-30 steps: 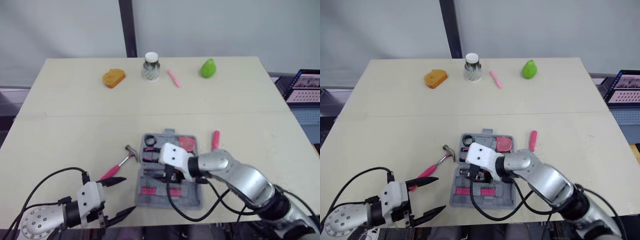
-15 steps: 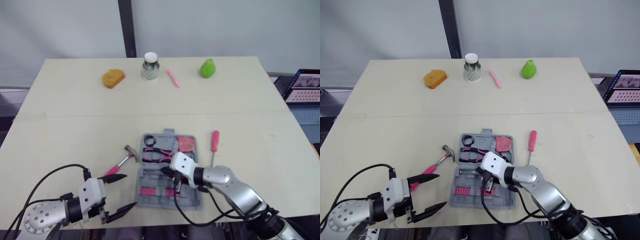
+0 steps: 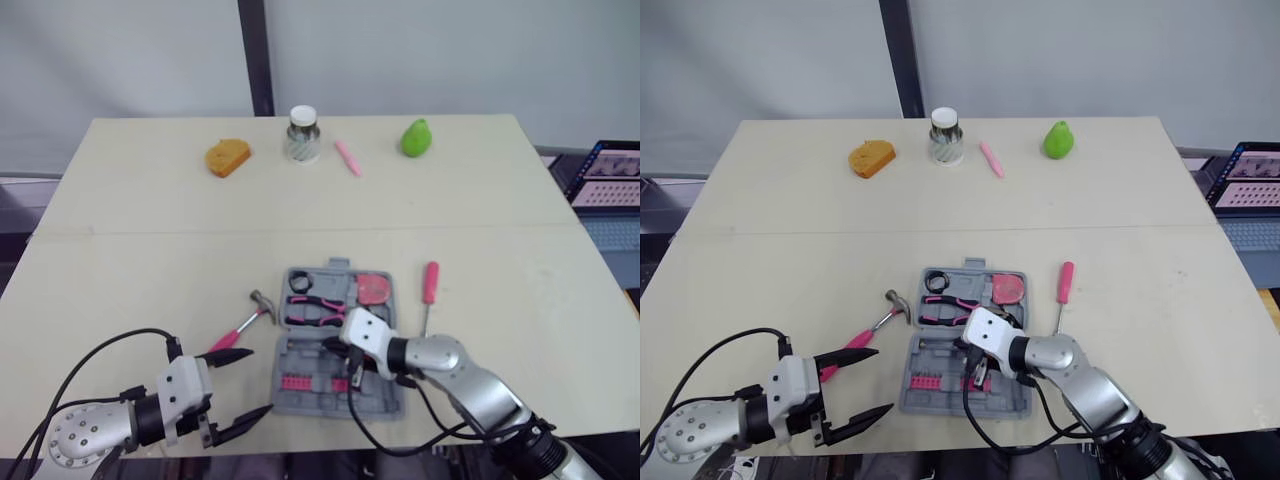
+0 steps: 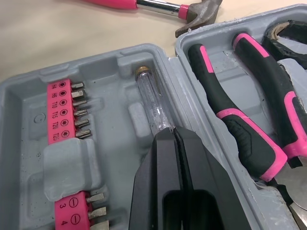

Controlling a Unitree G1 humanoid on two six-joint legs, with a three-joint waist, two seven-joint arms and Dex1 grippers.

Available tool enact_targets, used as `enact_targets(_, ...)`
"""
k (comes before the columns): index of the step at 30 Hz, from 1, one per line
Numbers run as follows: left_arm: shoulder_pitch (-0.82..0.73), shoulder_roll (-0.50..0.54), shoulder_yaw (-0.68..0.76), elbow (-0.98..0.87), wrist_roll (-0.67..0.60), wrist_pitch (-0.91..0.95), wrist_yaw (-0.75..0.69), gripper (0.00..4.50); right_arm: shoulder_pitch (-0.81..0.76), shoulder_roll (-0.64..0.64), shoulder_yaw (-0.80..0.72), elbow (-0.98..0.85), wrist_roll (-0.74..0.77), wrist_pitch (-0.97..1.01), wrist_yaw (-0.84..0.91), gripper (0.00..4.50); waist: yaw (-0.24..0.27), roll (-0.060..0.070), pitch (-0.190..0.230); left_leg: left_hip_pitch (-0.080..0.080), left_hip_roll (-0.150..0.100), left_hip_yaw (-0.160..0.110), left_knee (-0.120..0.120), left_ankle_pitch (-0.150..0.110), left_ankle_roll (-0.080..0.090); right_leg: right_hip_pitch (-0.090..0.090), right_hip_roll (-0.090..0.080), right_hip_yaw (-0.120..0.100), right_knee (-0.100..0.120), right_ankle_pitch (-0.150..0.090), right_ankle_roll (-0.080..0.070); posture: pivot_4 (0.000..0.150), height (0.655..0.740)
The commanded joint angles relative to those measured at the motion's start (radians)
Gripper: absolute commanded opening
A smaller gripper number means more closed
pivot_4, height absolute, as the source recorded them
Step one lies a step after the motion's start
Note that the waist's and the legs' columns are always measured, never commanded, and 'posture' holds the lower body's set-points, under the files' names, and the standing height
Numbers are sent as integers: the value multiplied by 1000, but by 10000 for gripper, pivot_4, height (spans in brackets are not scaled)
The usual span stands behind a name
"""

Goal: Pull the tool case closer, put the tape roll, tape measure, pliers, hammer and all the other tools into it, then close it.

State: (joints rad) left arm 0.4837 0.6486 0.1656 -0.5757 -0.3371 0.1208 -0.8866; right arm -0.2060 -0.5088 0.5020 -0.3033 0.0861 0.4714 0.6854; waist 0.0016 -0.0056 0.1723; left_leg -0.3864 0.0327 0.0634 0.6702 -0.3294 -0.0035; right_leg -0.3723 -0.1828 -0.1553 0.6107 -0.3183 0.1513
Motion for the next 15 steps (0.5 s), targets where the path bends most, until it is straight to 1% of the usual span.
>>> enact_targets(1, 1, 8, 5, -14, -11, -5, 0, 45000, 34, -39, 43, 42, -46, 72, 28, 507, 0, 0, -2, 0, 0, 0, 0, 0, 0, 0, 0, 0, 0, 0, 0, 1500, 7400)
enact_targets(8, -3, 8, 6, -9, -12, -5, -2, 45000, 38, -63, 79, 45, -73, 124, 40, 507, 13, 1, -12, 3, 0, -1, 0, 0, 1, 4, 0, 0, -2, 0, 0, 1500, 7400)
enact_targets(10, -5, 8, 7, -7, -12, -6, -3, 45000, 35, -64, 83, 47, -71, 140, 42, 507, 19, 1, -15, 6, 0, -1, -1, -1, 1, 7, 0, 0, -4, 0, 0, 1500, 7400)
enact_targets(12, -7, 9, 7, -6, -13, -5, -3, 45000, 29, -61, 85, 49, -67, 174, 40, 507, 22, 2, -20, 15, 0, 0, -4, -2, 0, 16, 0, 0, -7, 0, -1, 1500, 7400)
enact_targets(15, -11, 9, 7, -4, -13, -5, -4, 45000, 21, -61, 92, 56, -70, 205, 41, 507, 23, 3, -25, 16, 0, 0, -4, -3, 0, 17, 0, 0, -8, -1, -1, 1500, 7400)
